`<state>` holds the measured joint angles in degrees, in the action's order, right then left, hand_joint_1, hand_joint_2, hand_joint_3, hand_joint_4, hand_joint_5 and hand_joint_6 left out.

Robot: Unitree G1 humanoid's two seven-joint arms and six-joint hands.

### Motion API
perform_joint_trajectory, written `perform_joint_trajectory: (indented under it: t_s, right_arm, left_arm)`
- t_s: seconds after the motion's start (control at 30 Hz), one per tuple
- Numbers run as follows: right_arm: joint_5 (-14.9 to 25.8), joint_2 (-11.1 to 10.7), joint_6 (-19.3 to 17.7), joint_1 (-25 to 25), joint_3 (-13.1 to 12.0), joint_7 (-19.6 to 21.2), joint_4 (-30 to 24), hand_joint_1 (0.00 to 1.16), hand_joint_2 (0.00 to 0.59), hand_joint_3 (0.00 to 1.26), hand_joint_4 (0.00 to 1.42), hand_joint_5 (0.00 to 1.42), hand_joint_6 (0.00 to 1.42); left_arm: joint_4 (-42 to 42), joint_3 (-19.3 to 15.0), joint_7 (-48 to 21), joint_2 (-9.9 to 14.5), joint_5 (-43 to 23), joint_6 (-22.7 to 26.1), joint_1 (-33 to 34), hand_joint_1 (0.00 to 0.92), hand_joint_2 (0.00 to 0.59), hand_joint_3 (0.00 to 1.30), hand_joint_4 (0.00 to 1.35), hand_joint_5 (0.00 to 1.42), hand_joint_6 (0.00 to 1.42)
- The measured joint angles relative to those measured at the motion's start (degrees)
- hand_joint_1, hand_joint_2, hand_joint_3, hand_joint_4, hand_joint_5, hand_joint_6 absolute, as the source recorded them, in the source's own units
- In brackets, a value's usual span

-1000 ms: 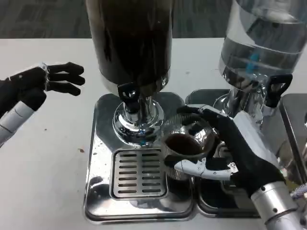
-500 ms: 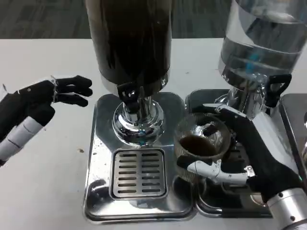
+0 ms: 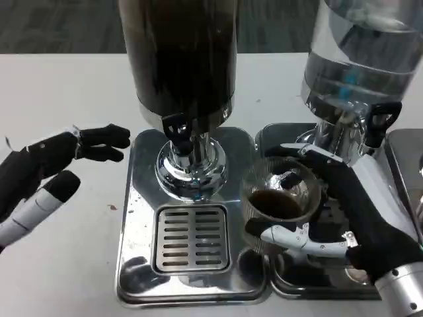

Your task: Grasp the cup under the faucet to collect the drink, then remove the cup.

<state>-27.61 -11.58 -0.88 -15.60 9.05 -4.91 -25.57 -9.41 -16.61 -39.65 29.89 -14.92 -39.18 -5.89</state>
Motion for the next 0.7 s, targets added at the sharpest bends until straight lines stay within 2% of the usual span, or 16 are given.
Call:
perform_joint_trajectory:
  t_s: [0.3, 0.5, 0.7]
  right_arm:
    - [0.7, -0.4, 0.6, -0.8, -0.6, -0.9, -1.9, 0.81, 0.24, 0.4, 0.51, 0.73, 0.97]
    - [1.0, -0.5, 0.9, -1.8, -0.7, -2.0, -2.9, 0.81, 0.24, 0.4, 0.51, 0.73, 0.97]
    - [1.7, -0.5, 1.0, -2.2, -1.1, -2.6, -4.5, 0.81, 0.24, 0.4, 0.51, 0.73, 0.97]
  left_arm:
    - [0.2, -0.5, 0.1, 1.5, 2.0, -5.4, -1.7, 0.0, 0.131, 0.27, 0.17, 0.19, 0.24]
    - [-1.2, -1.5, 1.0, 3.8, 6.8, -14.2, -2.8, 0.0, 0.13, 0.26, 0.13, 0.14, 0.21]
    - [-4.2, -2.2, 3.1, 5.0, 9.4, -20.6, -3.6, 0.0, 0.123, 0.23, 0.09, 0.1, 0.18]
